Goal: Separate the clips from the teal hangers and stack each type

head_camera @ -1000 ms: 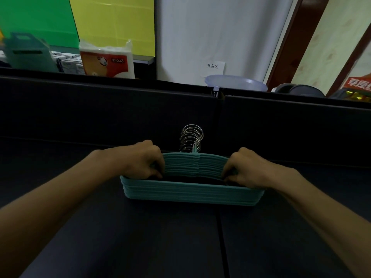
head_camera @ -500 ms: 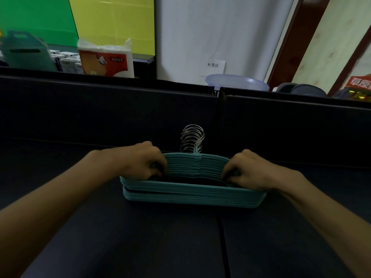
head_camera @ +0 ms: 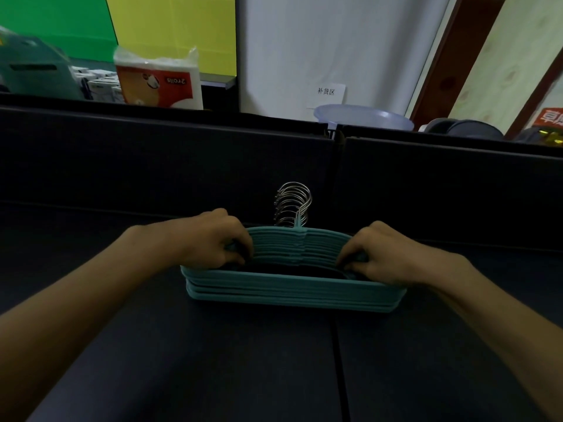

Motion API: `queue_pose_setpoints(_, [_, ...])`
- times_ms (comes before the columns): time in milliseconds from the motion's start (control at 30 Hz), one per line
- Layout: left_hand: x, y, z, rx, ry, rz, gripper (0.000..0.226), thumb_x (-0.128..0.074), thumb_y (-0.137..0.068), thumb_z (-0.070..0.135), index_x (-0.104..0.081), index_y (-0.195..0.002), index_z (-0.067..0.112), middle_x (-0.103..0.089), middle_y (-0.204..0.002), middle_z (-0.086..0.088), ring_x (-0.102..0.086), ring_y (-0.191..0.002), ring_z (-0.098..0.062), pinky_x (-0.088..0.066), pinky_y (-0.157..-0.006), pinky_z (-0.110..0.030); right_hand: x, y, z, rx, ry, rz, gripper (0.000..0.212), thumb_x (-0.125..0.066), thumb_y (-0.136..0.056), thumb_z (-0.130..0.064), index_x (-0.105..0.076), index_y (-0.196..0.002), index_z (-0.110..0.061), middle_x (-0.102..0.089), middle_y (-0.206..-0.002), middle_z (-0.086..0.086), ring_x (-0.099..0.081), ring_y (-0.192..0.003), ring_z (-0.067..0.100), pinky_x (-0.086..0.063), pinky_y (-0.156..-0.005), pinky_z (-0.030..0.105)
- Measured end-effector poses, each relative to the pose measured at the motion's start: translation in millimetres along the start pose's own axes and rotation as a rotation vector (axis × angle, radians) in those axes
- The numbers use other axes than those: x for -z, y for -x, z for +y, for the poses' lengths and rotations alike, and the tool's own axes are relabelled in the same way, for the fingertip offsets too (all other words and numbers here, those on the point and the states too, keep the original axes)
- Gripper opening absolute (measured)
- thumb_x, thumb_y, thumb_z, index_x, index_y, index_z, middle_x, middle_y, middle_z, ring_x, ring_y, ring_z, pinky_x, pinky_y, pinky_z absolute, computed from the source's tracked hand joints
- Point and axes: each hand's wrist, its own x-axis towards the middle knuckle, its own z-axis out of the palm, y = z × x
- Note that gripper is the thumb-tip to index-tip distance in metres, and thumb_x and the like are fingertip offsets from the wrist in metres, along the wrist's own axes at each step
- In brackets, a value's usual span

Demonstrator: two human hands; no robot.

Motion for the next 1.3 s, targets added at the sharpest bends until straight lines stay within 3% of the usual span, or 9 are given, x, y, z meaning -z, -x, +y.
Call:
queue_pose_setpoints(200, [-1.2,3.7,1.4,-0.013,-0.028,0.037,0.019,-0.061,-0.088,0.029,-0.067,-0.106,0.033,-0.059,-0.107,0.015,-0.054,-0.099,-0.003,-0.049,-0.090,-0.030,1.3,1.1,-2.7,0.022,-0.009,0.038,0.024,-0.067,-0.082,-0.016,-0.072,-0.103,-0.026,-0.069,-0.101,-0.011,-0.057,-0.090,-0.003,-0.049,-0.085,0.019])
queue_pose_setpoints(433, [1.7,6.2,2.0,-0.011,-0.014,0.076,0.020,-0.060,-0.089,0.026,-0.067,-0.107,0.032,-0.063,-0.106,0.013,-0.057,-0.097,-0.004,-0.051,-0.088,-0.031,7.5,1.8,-6.3,0.007,-0.009,0.032,0.026,-0.066,-0.083,-0.015,-0.071,-0.107,-0.023,-0.069,-0.103,-0.010,-0.059,-0.095,-0.001,-0.048,-0.089,0.018])
queue_pose_setpoints(667, [-4.3,1.8,1.6,-0.013,0.035,0.069,0.029,-0.061,-0.089,0.023,-0.062,-0.117,0.032,-0.062,-0.116,0.009,-0.058,-0.101,-0.004,-0.050,-0.091,-0.030,-0.3,0.7,1.8,-0.044,-0.051,-0.007,0.027,-0.065,-0.086,-0.019,-0.068,-0.111,-0.028,-0.065,-0.113,-0.009,-0.057,-0.106,0.004,-0.047,-0.094,0.023])
queue_pose_setpoints(800, [-5.2,2.0,4.0,0.011,-0.031,0.025,0.040,-0.065,-0.086,0.026,-0.056,-0.124,0.034,-0.054,-0.122,0.009,-0.054,-0.108,-0.010,-0.048,-0.094,-0.029,-0.6,-0.3,1.6,-0.047,0.009,-0.042,0.038,-0.071,-0.081,-0.022,-0.064,-0.117,-0.030,-0.061,-0.119,-0.008,-0.055,-0.109,0.007,-0.047,-0.096,0.026])
queue_pose_setpoints(967, [-3.4,1.4,1.9,0.021,-0.042,0.047,0.043,-0.068,-0.083,0.019,-0.058,-0.120,0.038,-0.053,-0.118,0.007,-0.054,-0.102,-0.011,-0.051,-0.088,-0.030,2.5,-0.9,-0.8,-0.039,0.048,-0.034,0.039,-0.073,-0.077,-0.020,-0.065,-0.114,-0.031,-0.062,-0.115,-0.006,-0.057,-0.105,0.011,-0.050,-0.091,0.030])
queue_pose_setpoints(1167, [-7.9,-0.9,-2.9,0.014,-0.077,0.059,0.042,-0.068,-0.082,0.022,-0.058,-0.119,0.040,-0.054,-0.119,0.008,-0.054,-0.104,-0.010,-0.051,-0.090,-0.032,1.6,-1.3,-2.0,-0.049,0.058,-0.040,0.037,-0.071,-0.079,-0.021,-0.065,-0.114,-0.032,-0.061,-0.117,-0.005,-0.057,-0.105,0.012,-0.051,-0.090,0.032])
queue_pose_setpoints(1300, [-4.1,5.9,-1.2,-0.008,0.025,0.029,0.030,-0.061,-0.087,0.037,-0.059,-0.117,0.041,-0.055,-0.122,0.014,-0.052,-0.110,-0.004,-0.047,-0.096,-0.032,6.4,7.3,-2.0,-0.037,-0.041,-0.069,0.031,-0.066,-0.084,-0.035,-0.064,-0.115,-0.034,-0.061,-0.117,-0.012,-0.054,-0.107,0.002,-0.046,-0.094,0.022])
